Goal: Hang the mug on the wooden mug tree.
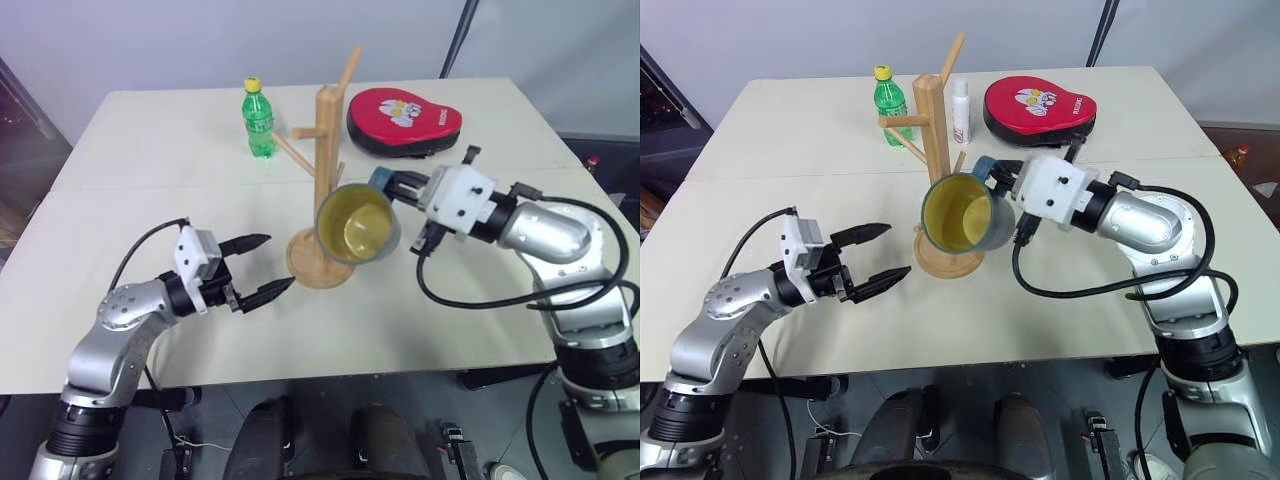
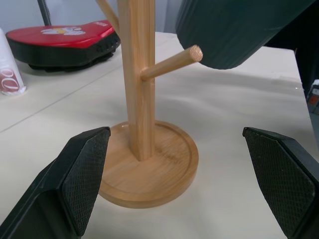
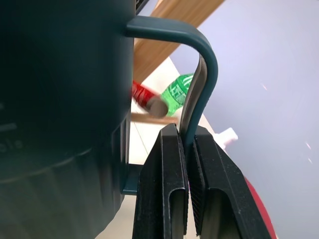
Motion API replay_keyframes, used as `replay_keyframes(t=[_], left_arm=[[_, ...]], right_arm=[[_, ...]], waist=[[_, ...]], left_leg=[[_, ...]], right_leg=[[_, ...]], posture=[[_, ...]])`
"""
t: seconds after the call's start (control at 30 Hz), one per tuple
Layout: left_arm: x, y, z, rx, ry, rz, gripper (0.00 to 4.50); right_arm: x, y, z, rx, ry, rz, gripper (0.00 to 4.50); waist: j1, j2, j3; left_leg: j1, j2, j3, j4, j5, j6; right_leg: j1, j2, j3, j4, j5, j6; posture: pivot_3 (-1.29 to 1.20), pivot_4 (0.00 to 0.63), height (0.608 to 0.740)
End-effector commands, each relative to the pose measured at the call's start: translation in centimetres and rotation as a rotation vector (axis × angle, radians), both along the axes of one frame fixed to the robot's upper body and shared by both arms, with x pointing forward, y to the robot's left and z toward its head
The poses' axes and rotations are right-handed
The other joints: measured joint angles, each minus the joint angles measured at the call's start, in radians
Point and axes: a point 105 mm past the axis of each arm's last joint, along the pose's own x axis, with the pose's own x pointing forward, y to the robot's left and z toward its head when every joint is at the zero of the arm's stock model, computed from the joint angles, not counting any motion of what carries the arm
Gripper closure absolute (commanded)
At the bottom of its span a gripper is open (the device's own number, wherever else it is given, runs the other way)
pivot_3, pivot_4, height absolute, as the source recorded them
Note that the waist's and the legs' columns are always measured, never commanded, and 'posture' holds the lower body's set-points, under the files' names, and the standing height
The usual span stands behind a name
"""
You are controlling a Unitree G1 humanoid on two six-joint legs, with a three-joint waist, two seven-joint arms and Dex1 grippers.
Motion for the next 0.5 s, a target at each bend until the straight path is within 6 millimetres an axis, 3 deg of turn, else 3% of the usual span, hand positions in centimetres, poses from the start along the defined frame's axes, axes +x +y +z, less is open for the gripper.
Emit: replay_keyframes(t=[0.03,0.43,0.47,0.5], left_arm=[[-0.3,0.0,1.9,-0.013,-0.064,-0.007,0.00],[-0.3,-0.1,2.4,-0.021,-0.077,0.006,0.00],[-0.4,0.0,2.5,-0.022,-0.078,0.008,0.00],[-0.4,0.0,2.5,-0.023,-0.079,0.009,0.00]], right_arm=[[0.1,0.4,0.8,-0.015,-0.011,0.016,4.45],[2.0,1.2,-0.6,-0.074,0.064,0.015,4.45],[2.0,1.1,-0.5,-0.075,0.061,0.014,3.80],[2.1,1.1,-0.4,-0.075,0.057,0.013,3.49]], waist=[[0.000,0.000,0.000],[0.000,0.000,0.000],[0.000,0.000,0.000],[0.000,0.000,0.000]], left_leg=[[0.000,0.000,0.000,0.000,0.000,0.000],[0.000,0.000,0.000,0.000,0.000,0.000],[0.000,0.000,0.000,0.000,0.000,0.000],[0.000,0.000,0.000,0.000,0.000,0.000]], right_leg=[[0.000,0.000,0.000,0.000,0.000,0.000],[0.000,0.000,0.000,0.000,0.000,0.000],[0.000,0.000,0.000,0.000,0.000,0.000],[0.000,0.000,0.000,0.000,0.000,0.000]], posture=[[0.00,0.150,0.740],[0.00,0.150,0.740],[0.00,0.150,0.740],[0.00,0.150,0.740]])
